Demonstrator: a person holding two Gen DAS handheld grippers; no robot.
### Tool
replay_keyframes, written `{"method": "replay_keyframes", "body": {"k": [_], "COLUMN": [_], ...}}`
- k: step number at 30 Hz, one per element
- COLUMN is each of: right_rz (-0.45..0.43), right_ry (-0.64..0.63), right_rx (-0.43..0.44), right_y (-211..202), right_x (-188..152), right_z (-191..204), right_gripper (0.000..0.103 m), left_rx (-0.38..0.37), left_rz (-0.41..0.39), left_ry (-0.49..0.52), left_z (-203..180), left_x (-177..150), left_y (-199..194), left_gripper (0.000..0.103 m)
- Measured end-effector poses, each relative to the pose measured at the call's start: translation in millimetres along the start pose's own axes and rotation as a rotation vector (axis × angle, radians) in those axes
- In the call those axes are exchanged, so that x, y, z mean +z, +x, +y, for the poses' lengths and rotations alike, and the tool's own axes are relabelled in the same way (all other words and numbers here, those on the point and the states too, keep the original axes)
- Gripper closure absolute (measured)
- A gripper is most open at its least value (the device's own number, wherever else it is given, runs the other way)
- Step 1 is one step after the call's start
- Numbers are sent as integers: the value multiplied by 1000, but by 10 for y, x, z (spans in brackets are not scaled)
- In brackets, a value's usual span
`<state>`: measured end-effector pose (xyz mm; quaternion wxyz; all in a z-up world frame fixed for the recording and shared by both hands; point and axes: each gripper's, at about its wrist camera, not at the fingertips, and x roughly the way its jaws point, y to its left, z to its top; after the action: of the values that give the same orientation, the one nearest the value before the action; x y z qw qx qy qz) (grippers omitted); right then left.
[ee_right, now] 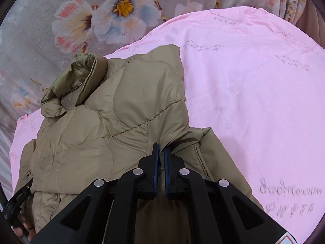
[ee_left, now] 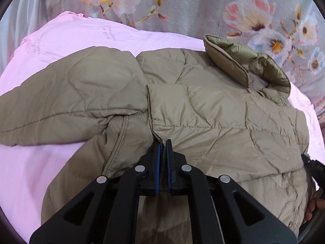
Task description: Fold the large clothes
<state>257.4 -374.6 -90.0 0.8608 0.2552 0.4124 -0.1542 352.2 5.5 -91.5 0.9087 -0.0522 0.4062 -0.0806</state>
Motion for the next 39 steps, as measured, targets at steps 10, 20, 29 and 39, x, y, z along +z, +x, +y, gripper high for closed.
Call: {"method": "replay_keyframes", "body": {"k": [10, 20, 29, 39], "right_rz": [8, -88, 69, -4], "right_ry": [6, -123, -557, -257], "right_rx": [19, -51, 119, -90], "right_y": [-517, -1177, -474, -54], "right_x": [-531, -340, -372, 106], "right_z": [-307, -104, 1476, 390], "right_gripper": [101, 61, 71, 74], "left_rx": [-8, 145, -1, 13], "left_rz": [23, -106, 9, 27], "left_ry": [22, 76, 210, 209], "left_z": [106, 187, -830, -792], "left_x": [-547, -114, 297, 15], "left_y": [-506, -1130, -539, -30], "left_gripper": [98, 56, 56, 44]}}
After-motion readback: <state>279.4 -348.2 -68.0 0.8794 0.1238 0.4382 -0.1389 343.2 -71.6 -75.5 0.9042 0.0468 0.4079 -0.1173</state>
